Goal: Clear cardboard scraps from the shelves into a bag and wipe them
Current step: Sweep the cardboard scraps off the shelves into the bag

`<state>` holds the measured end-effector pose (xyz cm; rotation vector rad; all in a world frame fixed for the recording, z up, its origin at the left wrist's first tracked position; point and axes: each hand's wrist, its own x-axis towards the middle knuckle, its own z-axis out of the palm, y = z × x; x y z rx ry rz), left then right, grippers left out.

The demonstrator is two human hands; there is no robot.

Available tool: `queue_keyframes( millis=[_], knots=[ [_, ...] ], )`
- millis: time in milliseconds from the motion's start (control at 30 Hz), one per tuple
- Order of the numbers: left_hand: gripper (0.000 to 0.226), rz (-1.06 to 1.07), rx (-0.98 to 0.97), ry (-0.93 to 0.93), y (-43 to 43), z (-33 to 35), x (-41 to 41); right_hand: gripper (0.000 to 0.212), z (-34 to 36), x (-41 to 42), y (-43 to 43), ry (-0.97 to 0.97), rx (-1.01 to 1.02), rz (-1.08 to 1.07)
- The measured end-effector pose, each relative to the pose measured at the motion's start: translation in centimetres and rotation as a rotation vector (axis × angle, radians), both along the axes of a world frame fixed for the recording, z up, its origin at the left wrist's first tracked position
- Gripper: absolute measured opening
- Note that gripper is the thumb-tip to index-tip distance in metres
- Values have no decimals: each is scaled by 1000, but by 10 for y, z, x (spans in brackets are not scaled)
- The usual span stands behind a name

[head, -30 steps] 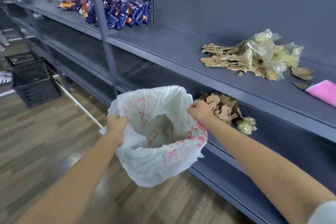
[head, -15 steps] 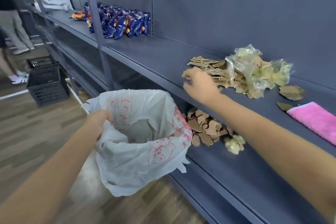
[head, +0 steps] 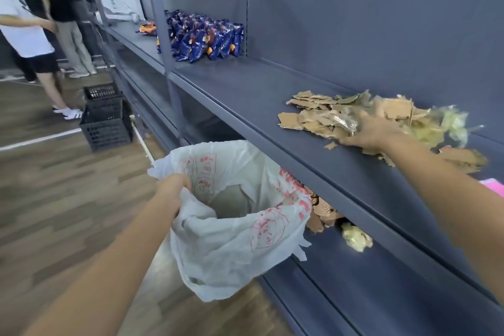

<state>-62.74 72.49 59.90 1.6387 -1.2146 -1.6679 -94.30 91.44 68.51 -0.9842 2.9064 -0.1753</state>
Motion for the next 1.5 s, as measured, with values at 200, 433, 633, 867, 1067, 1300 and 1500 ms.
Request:
queue_keyframes(
  millis=[200,433,633,867,1067,1300,1500],
  knots=[
    [51,-26,-7,-5,-10,-1,-4,44,-1,8,-17,162,16,37],
    [43,-61,-32,-32,-18,6,-12,32,0,28,-27,351,12,129],
    [55,-130,-15,5,-21,19,-20,32,4,45,-39,323,49,196],
    [48,-154,-46,0,-20,25,-28,27,8,75,-48,369,159,355],
    [51,-151,-75,24,-20,25,-33,23,19,99,-56,565,245,487],
    [48,-134,-79,27,-20,25,-35,19,41,90,-45,571,56,368],
    [51,-157,-81,19,-19,27,-40,29,44,105,-44,612,232,510]
  ],
)
